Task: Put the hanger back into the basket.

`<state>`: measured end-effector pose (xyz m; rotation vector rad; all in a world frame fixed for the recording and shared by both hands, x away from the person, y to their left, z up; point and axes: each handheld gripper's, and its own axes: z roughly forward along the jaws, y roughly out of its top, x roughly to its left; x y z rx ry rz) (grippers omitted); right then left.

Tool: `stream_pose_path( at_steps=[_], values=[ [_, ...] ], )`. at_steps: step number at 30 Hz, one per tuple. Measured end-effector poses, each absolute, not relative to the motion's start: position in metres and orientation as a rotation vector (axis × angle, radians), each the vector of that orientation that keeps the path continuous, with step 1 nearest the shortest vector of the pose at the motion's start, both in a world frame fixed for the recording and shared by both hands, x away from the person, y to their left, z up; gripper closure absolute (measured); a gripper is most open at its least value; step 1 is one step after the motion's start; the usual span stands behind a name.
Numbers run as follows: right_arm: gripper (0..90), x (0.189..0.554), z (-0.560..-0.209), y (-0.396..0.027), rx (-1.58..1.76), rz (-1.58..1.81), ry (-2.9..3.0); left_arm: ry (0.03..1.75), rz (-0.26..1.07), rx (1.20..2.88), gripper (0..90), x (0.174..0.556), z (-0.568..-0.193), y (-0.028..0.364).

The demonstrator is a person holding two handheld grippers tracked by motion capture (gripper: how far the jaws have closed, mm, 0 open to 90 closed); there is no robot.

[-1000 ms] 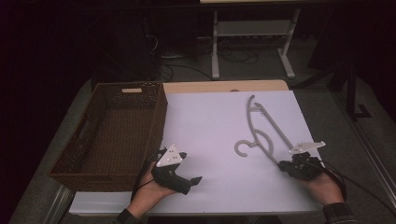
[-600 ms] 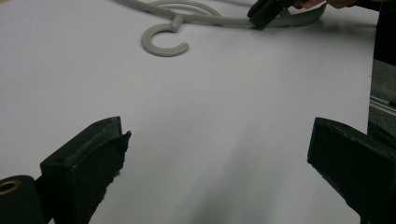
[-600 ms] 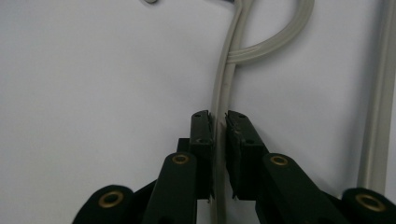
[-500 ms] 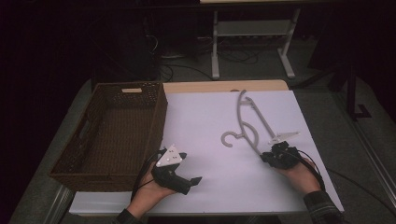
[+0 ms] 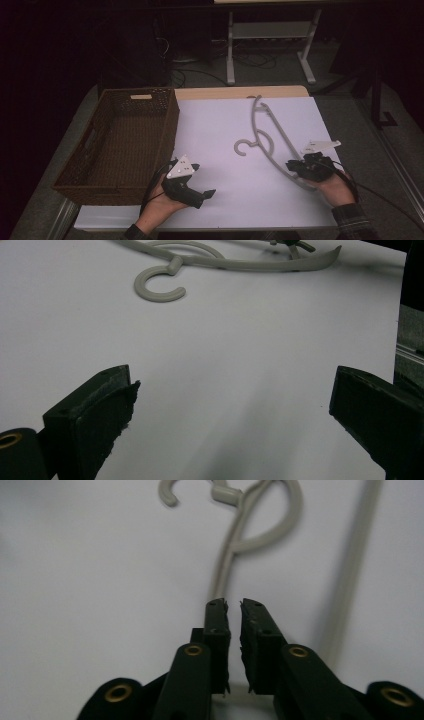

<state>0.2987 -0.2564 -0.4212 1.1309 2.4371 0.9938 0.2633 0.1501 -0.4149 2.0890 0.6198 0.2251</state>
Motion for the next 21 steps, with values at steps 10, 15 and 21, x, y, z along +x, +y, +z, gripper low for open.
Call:
stream_pose_path(
  at_steps=[10,15,21],
  values=[
    [89.5,0.275,-0.423,-0.301,1.187,1.001,2.441,0.625,0.226,2.097,3.4,0.264,-0.416,0.15],
    [89.5,0.273,-0.428,-0.296,1.152,0.996,2.513,0.626,0.228,2.099,3.4,0.264,-0.416,0.15],
    [89.6,0.276,-0.432,-0.285,1.128,0.976,2.578,0.635,0.246,2.11,3.5,0.264,-0.416,0.15]
  ],
)
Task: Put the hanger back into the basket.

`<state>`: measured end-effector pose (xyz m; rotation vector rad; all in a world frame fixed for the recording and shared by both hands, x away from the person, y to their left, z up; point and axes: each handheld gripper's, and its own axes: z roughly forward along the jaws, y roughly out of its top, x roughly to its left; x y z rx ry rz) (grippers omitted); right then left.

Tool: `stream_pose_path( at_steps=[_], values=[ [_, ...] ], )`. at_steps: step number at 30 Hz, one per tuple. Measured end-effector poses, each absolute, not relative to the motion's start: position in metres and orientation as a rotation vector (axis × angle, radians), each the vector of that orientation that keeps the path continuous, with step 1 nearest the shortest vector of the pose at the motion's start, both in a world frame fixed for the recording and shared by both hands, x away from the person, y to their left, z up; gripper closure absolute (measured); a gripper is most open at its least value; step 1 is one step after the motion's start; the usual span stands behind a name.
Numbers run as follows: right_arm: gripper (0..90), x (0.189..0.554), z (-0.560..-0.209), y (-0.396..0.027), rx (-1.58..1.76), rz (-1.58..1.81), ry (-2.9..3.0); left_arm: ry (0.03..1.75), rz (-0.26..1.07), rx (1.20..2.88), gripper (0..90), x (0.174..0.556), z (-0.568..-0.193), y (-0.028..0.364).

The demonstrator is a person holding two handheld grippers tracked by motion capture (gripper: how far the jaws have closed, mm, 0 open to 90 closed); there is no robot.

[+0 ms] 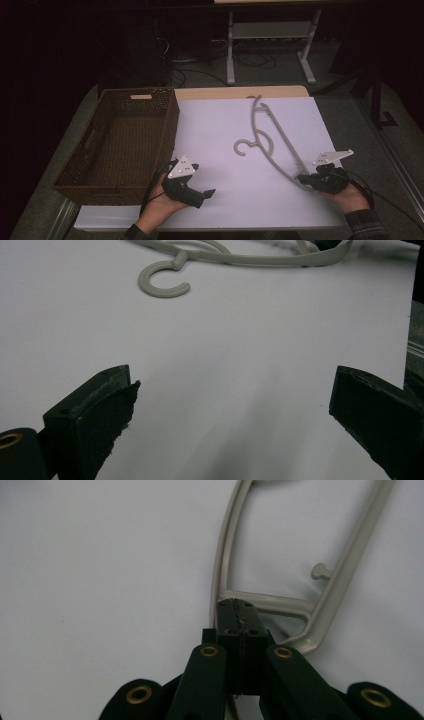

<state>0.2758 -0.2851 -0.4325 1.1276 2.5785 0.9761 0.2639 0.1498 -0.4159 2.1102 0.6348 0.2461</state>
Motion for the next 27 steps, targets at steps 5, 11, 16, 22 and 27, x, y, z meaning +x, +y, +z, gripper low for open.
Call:
stream_pose_path(
  at_steps=[5,11,16,22,27],
  values=[
    [89.6,0.279,-0.434,-0.27,1.09,0.999,2.625,0.64,0.241,2.113,3.5,0.264,-0.417,0.149],
    [89.6,0.282,-0.435,-0.246,1.028,1.028,2.673,0.641,0.241,2.113,3.5,0.264,-0.417,0.149],
    [89.7,0.288,-0.437,-0.217,0.962,1.073,2.722,0.642,0.238,2.117,3.5,0.264,-0.417,0.149],
    [89.7,0.292,-0.438,-0.186,0.899,1.097,2.747,0.643,0.238,2.119,3.5,0.265,-0.417,0.15],
    [89.7,0.297,-0.438,-0.159,0.839,1.108,2.762,0.645,0.235,2.12,3.6,0.264,-0.416,0.15]
  ],
)
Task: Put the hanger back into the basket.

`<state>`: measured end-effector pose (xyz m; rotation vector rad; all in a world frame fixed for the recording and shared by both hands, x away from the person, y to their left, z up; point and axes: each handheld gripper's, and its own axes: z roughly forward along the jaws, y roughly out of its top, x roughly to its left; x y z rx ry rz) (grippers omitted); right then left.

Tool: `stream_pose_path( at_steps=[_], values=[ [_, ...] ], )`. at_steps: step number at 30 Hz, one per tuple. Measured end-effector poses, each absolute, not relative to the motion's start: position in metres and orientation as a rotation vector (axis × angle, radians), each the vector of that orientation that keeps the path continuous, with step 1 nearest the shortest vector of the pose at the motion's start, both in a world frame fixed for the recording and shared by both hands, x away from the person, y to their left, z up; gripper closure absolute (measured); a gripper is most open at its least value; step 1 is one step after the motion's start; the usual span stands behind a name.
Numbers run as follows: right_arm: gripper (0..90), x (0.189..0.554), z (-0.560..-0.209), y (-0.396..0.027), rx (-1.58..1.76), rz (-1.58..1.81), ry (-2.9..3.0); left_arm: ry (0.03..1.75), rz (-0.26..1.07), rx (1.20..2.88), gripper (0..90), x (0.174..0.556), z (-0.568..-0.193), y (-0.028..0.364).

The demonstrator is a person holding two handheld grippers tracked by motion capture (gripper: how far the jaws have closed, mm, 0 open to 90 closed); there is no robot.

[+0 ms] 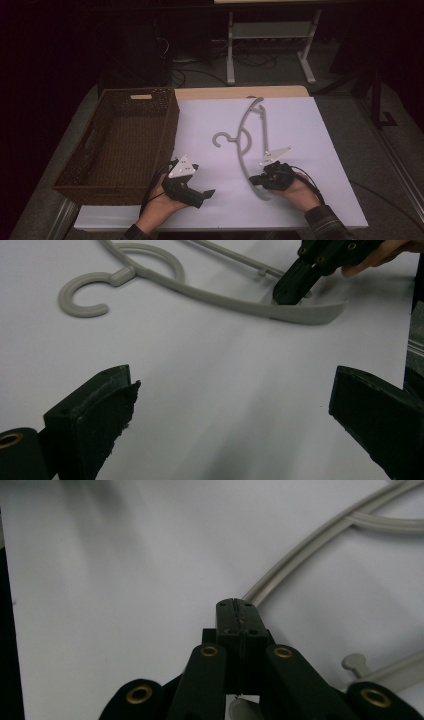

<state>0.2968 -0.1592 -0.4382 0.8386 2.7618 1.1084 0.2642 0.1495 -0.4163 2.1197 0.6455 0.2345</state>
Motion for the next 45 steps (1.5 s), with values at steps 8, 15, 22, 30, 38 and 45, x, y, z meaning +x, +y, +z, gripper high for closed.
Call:
stream_pose_path(
  at_steps=[8,15,22,30,38,45],
  values=[
    [89.7,0.309,-0.439,-0.118,0.759,1.138,2.779,0.646,0.23,2.123,3.6,0.264,-0.416,0.15],
    [89.7,0.316,-0.44,-0.102,0.725,1.162,2.785,0.644,0.227,2.128,3.6,0.263,-0.417,0.148],
    [89.5,0.324,-0.428,-0.119,0.766,1.167,2.704,0.646,0.225,2.129,3.8,0.263,-0.417,0.148],
    [87.2,0.373,-0.417,-0.173,1.002,1.15,2.515,0.645,0.222,2.129,4.9,0.263,-0.417,0.144],
    [89.4,0.394,-0.43,-0.178,1.048,1.039,2.54,0.64,0.208,2.13,12.5,0.263,-0.417,0.142],
    [89.3,0.401,-0.435,-0.179,1.077,1.074,2.528,0.664,0.199,2.145,18.7,0.273,-0.42,0.135]
  ],
)
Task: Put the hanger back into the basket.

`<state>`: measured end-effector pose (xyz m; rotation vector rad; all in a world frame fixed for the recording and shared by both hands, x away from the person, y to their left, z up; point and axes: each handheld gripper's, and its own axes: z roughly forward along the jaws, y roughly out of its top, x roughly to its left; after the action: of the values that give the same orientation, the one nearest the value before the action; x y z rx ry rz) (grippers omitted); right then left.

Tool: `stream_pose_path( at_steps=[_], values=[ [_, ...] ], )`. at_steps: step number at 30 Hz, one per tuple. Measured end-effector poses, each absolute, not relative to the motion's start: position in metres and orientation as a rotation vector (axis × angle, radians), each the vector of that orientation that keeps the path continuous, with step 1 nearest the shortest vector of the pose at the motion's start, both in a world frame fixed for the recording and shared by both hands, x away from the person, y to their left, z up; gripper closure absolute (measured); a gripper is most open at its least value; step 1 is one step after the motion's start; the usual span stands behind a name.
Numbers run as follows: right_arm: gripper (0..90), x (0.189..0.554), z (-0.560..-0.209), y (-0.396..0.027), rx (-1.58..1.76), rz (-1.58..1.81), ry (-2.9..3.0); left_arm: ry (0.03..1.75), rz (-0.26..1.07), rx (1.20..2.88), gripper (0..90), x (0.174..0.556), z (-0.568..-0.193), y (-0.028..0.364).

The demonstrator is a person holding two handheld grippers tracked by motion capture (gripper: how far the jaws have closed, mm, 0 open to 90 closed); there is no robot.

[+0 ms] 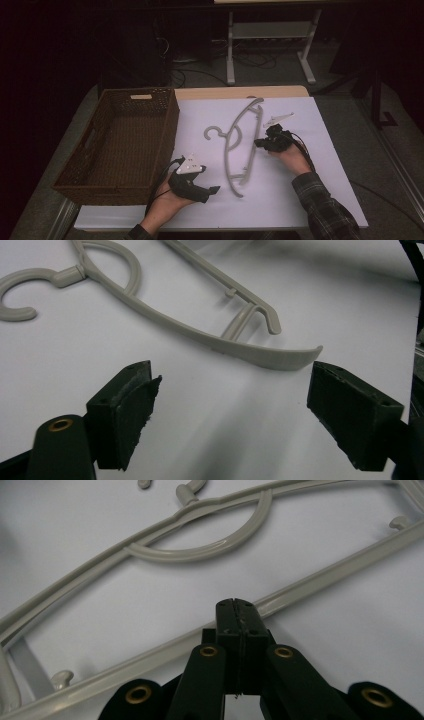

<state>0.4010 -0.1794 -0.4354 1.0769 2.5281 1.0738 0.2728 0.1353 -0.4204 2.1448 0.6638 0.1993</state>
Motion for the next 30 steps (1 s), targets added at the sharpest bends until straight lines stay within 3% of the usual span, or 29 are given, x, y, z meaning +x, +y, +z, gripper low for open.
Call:
stream_pose_path(
  at_steps=[11,30],
  values=[
    [89.5,0.405,-0.445,-0.159,1.001,1.067,2.571,0.651,0.2,2.154,23.6,0.272,-0.42,0.132],
    [89.6,0.364,-0.426,-0.19,0.966,1.05,2.587,0.67,0.211,2.156,28.0,0.295,-0.42,0.114]
  ],
)
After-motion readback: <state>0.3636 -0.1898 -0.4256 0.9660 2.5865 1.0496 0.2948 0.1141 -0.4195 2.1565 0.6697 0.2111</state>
